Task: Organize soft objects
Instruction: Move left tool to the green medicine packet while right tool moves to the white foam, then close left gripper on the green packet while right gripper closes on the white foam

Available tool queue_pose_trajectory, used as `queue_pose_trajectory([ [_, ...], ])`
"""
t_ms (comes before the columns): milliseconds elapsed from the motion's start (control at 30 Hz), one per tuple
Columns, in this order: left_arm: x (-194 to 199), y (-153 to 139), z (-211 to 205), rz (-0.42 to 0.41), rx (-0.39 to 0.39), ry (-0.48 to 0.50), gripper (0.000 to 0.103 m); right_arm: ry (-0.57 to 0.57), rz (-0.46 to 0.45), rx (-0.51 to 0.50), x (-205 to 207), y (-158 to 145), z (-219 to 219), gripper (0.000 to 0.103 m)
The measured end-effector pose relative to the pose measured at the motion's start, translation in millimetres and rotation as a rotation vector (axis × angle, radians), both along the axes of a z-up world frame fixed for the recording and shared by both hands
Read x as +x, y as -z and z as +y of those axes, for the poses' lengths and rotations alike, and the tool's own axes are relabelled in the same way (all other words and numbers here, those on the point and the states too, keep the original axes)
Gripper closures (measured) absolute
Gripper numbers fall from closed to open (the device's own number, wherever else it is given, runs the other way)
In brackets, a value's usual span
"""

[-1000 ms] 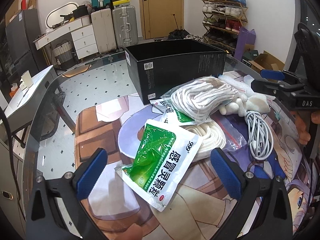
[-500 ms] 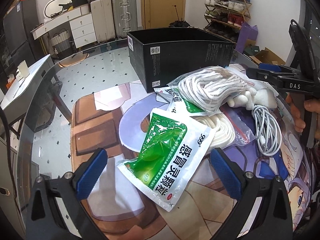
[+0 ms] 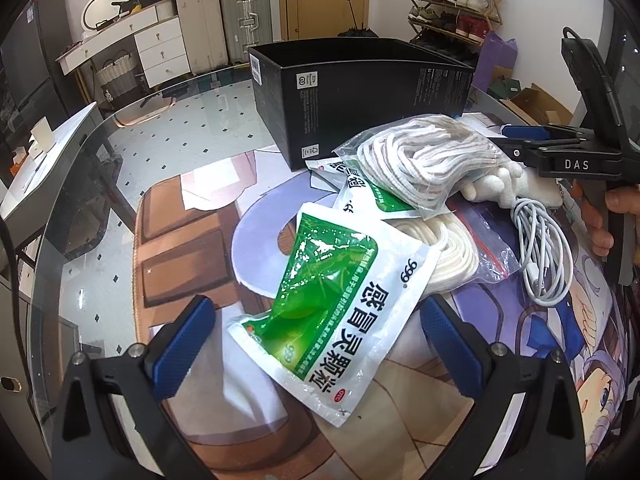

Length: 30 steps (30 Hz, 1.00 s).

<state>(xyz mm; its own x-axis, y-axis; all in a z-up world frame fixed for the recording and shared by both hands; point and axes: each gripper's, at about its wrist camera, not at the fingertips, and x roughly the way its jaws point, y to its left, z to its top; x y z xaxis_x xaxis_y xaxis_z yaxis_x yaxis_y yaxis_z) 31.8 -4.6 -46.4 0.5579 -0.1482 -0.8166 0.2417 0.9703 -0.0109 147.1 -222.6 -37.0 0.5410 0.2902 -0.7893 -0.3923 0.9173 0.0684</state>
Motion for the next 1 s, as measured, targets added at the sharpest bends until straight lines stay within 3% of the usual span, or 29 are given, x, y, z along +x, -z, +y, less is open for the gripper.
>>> queue_pose_trajectory([
  [67,1,0,0,0.001,0.000,0.019,0.000,-0.003,0.010,-0.003,0,2,2,0.018],
  [333,4,-1,2,0.001,0.000,0.092,0.000,-0.009,-0.010,-0.049,-3,4,9,0.044],
  [533,4,-3,5,-0.003,-0.006,0.105,0.001,-0.010,-0.018,-0.050,-6,5,10,0.056],
  [633,3,-5,5,-0.014,-0.010,0.110,0.009,-0.007,-0.017,-0.041,-8,4,7,0.062],
  [767,0,-7,8,-0.031,-0.017,0.103,0.023,-0.006,-0.015,-0.025,-9,3,4,0.063],
  [1000,-8,-8,6,-0.045,-0.012,0.123,0.039,0.001,-0.012,-0.007,-13,1,-1,0.064],
])
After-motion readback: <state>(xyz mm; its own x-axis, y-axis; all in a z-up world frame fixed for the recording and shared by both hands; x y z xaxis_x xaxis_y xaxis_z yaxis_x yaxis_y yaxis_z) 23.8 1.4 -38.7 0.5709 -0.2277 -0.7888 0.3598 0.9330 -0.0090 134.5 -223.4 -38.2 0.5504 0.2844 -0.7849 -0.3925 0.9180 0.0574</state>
